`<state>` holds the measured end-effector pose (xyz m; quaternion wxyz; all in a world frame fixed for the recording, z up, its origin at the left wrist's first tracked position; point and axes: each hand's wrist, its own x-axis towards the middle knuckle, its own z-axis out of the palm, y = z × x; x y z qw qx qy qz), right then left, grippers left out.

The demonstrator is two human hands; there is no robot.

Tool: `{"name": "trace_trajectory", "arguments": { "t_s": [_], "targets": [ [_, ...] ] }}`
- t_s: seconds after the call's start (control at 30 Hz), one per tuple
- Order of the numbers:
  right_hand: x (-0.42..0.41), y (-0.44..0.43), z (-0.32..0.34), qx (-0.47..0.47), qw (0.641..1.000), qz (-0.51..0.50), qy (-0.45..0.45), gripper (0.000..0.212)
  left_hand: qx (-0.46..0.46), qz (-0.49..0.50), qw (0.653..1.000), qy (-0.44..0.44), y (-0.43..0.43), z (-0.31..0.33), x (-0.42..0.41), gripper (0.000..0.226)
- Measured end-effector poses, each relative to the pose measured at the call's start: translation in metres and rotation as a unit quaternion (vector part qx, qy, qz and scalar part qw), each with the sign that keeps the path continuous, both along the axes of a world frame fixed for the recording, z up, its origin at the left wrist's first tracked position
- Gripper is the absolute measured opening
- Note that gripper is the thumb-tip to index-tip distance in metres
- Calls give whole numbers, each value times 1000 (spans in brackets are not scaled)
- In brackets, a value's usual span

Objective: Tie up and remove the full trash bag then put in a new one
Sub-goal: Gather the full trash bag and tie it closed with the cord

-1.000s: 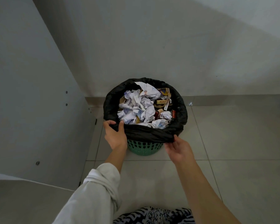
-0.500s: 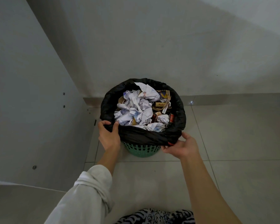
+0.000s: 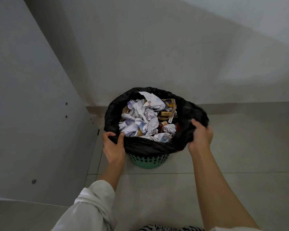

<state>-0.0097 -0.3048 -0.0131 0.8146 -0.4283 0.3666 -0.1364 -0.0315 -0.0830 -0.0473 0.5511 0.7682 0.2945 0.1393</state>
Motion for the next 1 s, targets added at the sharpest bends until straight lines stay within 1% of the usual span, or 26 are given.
{"name": "trace_trajectory", "arguments": {
  "t_s": [0.03,0.07,0.1,0.13,0.17,0.2,0.23,0.3,0.37,0.43,0.47,0.5,0.53,0.57,0.6,0.63,0.67,0.7,0.77,0.83,0.9,1.0],
  "targets": [
    [3,9,3,-149,988,46,-8,38,1,-3,1000,1,1,0,0,26],
    [6,18,5,-301,946,120,-25,36,0,-6,1000,1,2,-1,0,26],
    [9,28,6,-424,880,207,-47,30,-4,-8,1000,3,3,1,0,26],
    [10,36,5,-501,815,284,-65,22,-10,-10,1000,4,4,1,0,26],
    [10,41,4,-539,761,355,-66,19,-16,-13,1000,7,6,1,0,26],
    [8,44,5,-548,728,407,-59,23,-18,-18,1000,6,10,1,0,25],
    [5,44,5,-539,717,439,-54,28,-18,-24,1000,7,15,1,-1,25],
    [-5,40,8,-521,715,462,-66,34,-14,-43,999,-1,24,1,-3,28],
    [-13,36,11,-504,725,464,-70,36,-24,-40,999,2,34,1,-5,36],
    [-13,34,12,-492,754,431,-55,32,-31,-7,999,25,45,-2,-2,42],
    [-9,35,10,-495,764,411,-44,28,-38,6,998,50,53,-7,3,45],
    [-5,38,8,-523,756,392,-25,26,-54,8,995,82,57,-7,9,51],
    [0,42,5,-582,726,366,9,28,-88,-2,990,114,63,-9,17,56],
    [3,44,1,-650,682,330,57,33,-145,-11,979,140,65,-7,24,59],
    [5,44,-2,-697,647,290,102,40,-219,-14,962,160,66,-5,30,58],
    [6,43,-3,-709,638,268,139,50,-292,-18,940,175,70,-5,37,55],
    [8,39,-5,-694,649,266,162,59,-349,-29,918,187,75,-4,43,54],
    [11,35,-7,-667,670,277,171,64,-402,-37,894,196,79,-4,49,53],
    [21,22,-14,-611,711,310,162,62,-459,-43,859,225,88,-6,58,51],
    [31,12,-18,-584,730,327,139,58,-475,-58,847,230,93,-3,65,44],
    [40,7,-18,-563,742,338,134,57,-458,-69,855,235,94,7,67,35],
    [44,6,-18,-554,741,353,140,57,-410,-53,887,207,104,15,80,31]
  ]
}}
